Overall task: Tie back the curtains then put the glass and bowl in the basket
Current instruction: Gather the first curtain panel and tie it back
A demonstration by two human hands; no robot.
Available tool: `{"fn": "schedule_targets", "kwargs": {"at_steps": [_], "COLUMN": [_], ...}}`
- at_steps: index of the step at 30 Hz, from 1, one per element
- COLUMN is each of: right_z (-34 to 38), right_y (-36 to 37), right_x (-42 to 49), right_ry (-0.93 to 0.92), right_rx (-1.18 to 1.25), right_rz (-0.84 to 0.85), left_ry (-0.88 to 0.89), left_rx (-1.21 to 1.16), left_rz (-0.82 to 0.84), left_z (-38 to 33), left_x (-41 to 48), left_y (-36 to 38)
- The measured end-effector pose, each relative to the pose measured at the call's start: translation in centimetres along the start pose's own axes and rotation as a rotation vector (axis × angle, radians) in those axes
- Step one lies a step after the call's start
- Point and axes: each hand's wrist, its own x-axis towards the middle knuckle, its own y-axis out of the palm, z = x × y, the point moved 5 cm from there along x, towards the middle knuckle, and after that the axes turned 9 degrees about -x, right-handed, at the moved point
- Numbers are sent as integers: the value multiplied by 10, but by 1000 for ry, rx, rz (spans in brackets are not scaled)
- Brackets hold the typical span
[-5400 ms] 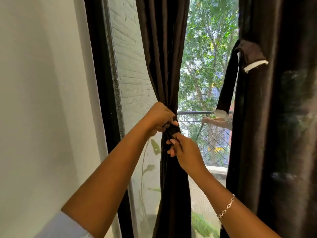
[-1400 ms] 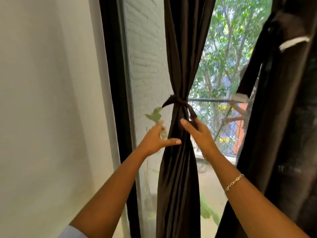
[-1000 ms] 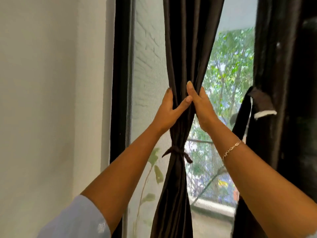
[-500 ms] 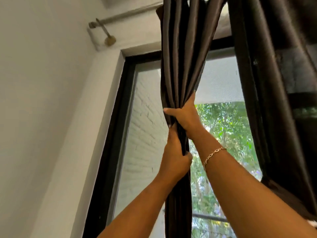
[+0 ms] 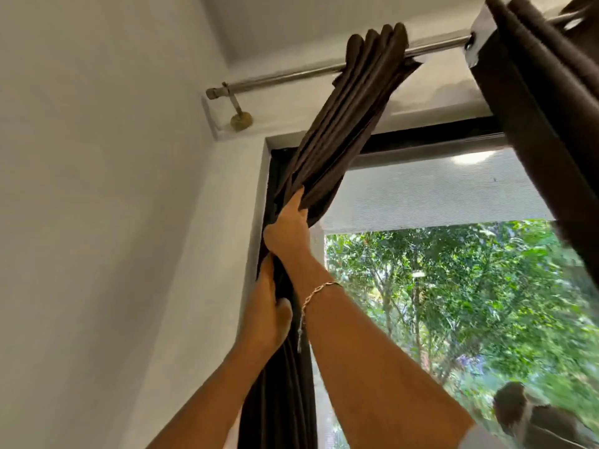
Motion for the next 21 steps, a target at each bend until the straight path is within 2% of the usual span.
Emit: {"fn": "schedule_targets", "kwargs": {"at_steps": [4,6,8,11,15,21], "right_z": [42,62,80,99,106,80], "right_y": [60,87,110,141,163,165], "right_x": [5,6,4,3,1,-7], "right_ry": [13,14,15,7,13,61], "right_rx": [13,19,29,75,121,114], "right_rz": [91,138,181,205,171,46], "left_ry": [-91,-81,-145,-152,-219,-121], "left_rx": [79,59,14,170,271,294], "left_rz": [-57,-45,-83,-76,-39,152], "left_z": [9,14,22,27,48,59], "left_x": [4,5,3,1,2,-18], "left_y": [-69,-98,-126,-159,-189,-181]}}
